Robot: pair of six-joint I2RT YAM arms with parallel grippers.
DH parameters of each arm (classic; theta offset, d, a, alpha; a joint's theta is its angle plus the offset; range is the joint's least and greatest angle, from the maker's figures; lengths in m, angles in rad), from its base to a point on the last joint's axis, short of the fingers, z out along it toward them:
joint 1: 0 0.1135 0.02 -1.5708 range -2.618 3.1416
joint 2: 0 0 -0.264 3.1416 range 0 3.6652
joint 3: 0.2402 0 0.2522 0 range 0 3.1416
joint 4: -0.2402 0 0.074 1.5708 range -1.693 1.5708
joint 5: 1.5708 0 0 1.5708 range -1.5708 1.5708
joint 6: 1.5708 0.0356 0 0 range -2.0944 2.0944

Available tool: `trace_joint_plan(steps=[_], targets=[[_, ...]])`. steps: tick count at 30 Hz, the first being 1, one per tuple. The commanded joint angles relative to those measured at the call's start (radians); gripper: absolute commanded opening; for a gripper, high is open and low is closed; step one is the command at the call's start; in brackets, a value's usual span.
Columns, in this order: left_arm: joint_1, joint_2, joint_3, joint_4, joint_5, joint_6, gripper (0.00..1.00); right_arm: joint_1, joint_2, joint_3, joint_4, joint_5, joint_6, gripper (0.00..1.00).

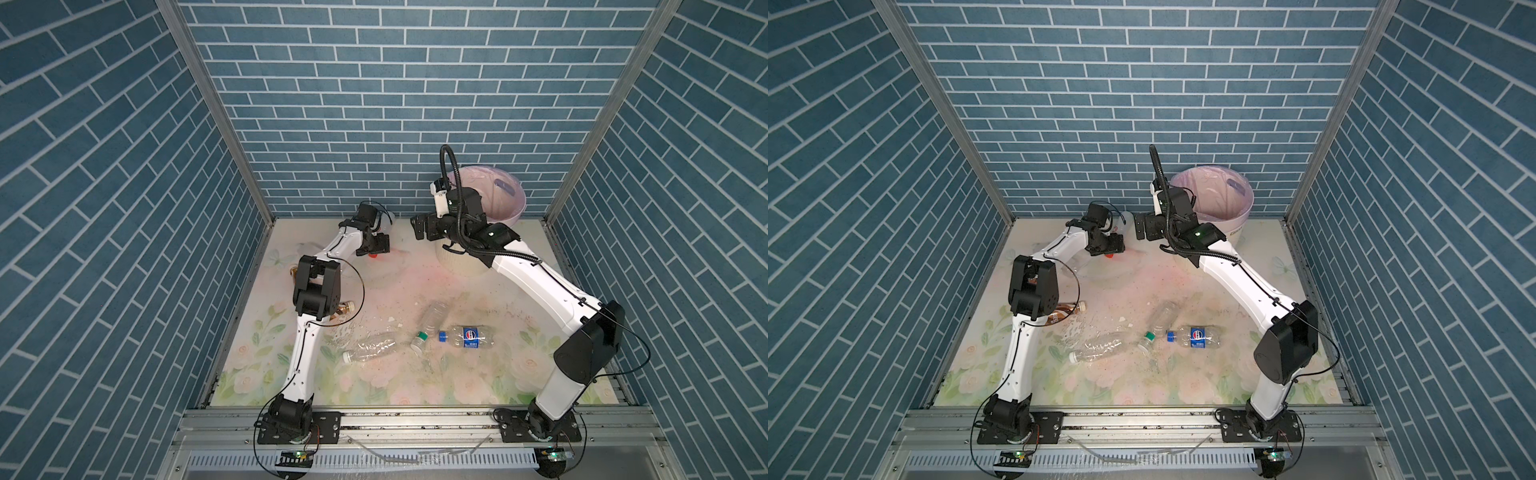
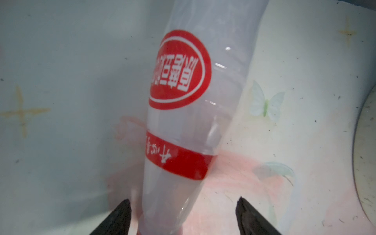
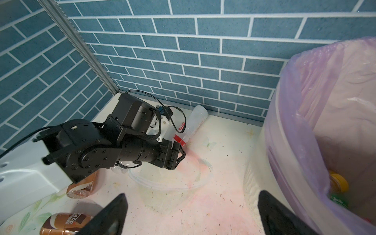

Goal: Throw the plastic bottles in the bin
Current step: Pick up the plastic bottle from the top-center of the table.

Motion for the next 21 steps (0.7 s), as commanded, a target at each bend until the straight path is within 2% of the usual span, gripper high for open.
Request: trace_joint_plan(steps=[1, 5, 7, 11, 15, 21], targets=[[0.008, 0.028, 0.033, -0.038, 0.009, 0.011, 0.74, -0.002, -0.018, -0.031, 0.027, 0.0, 0.017, 0.99], [0.008, 0.027, 0.014, -0.044, 0.014, 0.016, 0.63, -0.008, -0.03, -0.048, 0.037, -0.002, 0.021, 0.99], [0.008, 0.016, -0.011, -0.034, 0.017, 0.019, 0.54, -0.009, -0.035, -0.056, 0.043, -0.003, 0.025, 0.99], [0.008, -0.005, -0.058, -0.01, 0.022, 0.025, 0.46, -0.011, -0.047, -0.071, 0.05, -0.007, 0.036, 0.99], [0.008, -0.011, -0.068, -0.011, 0.047, 0.027, 0.33, -0.013, -0.063, -0.093, 0.062, -0.012, 0.046, 0.99], [0.008, -0.121, -0.214, 0.1, 0.114, 0.013, 0.27, -0.015, -0.075, -0.114, 0.06, -0.011, 0.062, 0.99]])
